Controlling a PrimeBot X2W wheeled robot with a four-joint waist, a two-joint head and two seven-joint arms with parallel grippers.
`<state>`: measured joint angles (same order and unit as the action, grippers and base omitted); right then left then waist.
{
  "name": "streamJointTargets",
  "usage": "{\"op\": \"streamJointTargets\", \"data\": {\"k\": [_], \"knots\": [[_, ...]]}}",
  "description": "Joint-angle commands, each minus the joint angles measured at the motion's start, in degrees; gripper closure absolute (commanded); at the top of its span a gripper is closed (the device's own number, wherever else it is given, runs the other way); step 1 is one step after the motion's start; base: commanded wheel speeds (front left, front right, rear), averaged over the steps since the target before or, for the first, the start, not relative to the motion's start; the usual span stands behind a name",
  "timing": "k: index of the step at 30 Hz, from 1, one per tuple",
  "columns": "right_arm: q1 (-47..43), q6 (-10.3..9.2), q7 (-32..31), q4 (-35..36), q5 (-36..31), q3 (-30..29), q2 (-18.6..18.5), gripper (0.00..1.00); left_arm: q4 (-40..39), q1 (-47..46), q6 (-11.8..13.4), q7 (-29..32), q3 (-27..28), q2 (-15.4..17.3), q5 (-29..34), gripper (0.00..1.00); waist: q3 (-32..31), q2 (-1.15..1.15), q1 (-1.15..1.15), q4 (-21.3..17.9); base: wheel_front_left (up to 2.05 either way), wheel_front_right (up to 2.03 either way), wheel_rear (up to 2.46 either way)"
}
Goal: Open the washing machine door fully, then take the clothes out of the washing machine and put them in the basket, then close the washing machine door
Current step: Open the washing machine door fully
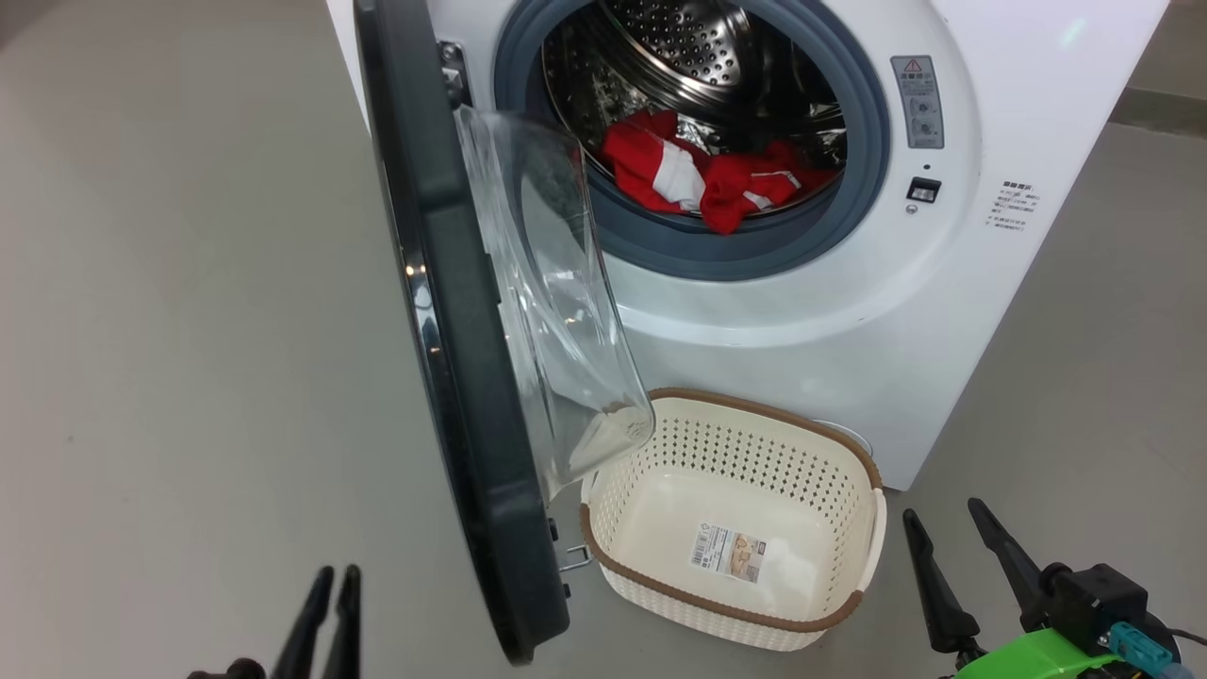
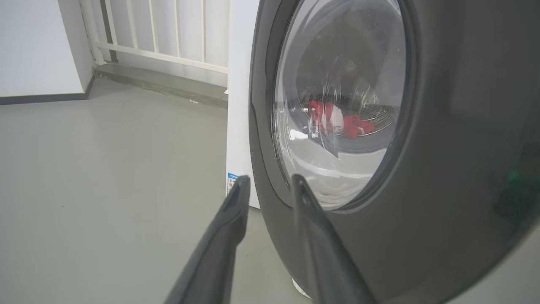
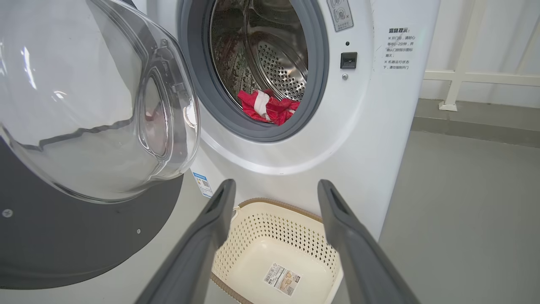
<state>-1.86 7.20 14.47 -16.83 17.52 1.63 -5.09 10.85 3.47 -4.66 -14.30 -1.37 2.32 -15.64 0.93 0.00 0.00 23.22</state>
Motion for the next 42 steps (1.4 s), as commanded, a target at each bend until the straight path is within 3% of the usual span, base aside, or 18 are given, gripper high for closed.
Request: {"op": "streamJointTargets", "data": {"k": [1, 8, 14, 19, 24, 28, 32, 37, 42], "knots": [[0.6, 0.29, 0.52, 1.54, -0.5, 1.14, -0.31, 0.0, -1.92, -0.87, -0.66, -0.7, 2.12, 0.55, -0.28, 1.0, -0.07, 0.0, 0.0, 0.01, 0.0, 0.0, 0.0], [0.44, 0.29, 0.52, 1.89, -0.55, 1.04, -0.18, 0.0, -5.41, -2.69, -0.35, -0.7, 4.08, 0.55, -2.37, 1.0, -0.22, 0.0, 0.0, 0.16, 0.0, 0.0, 0.0], [0.61, 0.29, 0.52, 2.11, -0.56, 0.68, -0.25, 0.0, -16.22, -7.02, 0.38, -0.7, 4.44, 0.55, -3.9, 1.0, -0.09, 0.0, 0.0, 0.32, 0.0, 0.0, 0.0], [1.27, 0.29, 0.52, 2.29, -0.63, 0.47, -0.44, 0.0, -23.41, -8.71, 0.37, -0.7, 0.28, 0.55, -4.52, 1.0, 0.13, 0.0, 0.0, 0.07, 0.0, 0.0, 0.0], [1.9, 0.29, 0.52, 2.57, -0.77, 0.4, -0.37, 0.0, -26.88, -8.13, -0.83, -0.7, -9.38, 0.55, -2.19, 1.0, 0.55, 0.0, 0.0, -0.45, 0.0, 0.0, 0.0], [2.04, 0.29, 0.52, 2.75, -0.82, 0.31, -0.3, 0.0, -24.63, -6.67, -1.84, -0.7, -17.17, 0.55, -2.57, 1.0, 1.01, 0.0, 0.0, -0.71, 0.0, 0.0, 0.0], [2.18, 0.29, 0.52, 2.71, -0.91, 0.31, -0.23, 0.0, -17.49, -5.45, -2.45, -0.7, -22.09, 0.55, -5.08, 1.0, 1.42, 0.0, 0.0, -0.94, 0.0, 0.0, 0.0], [2.51, 0.29, 0.52, 2.5, -0.91, 0.59, -0.21, 0.0, -6.6, -5.97, -2.66, -0.7, -23.23, 0.55, -7.43, 1.0, 1.66, 0.0, 0.0, -1.38, 0.0, 0.0, 0.0], [2.57, 0.29, 0.52, 2.48, -0.9, 0.59, -0.24, 0.0, -2.14, -7.51, -2.71, -0.7, -21.8, 0.55, -10.12, 1.0, 1.73, 0.0, 0.0, -1.61, 0.0, 0.0, 0.0]]}}
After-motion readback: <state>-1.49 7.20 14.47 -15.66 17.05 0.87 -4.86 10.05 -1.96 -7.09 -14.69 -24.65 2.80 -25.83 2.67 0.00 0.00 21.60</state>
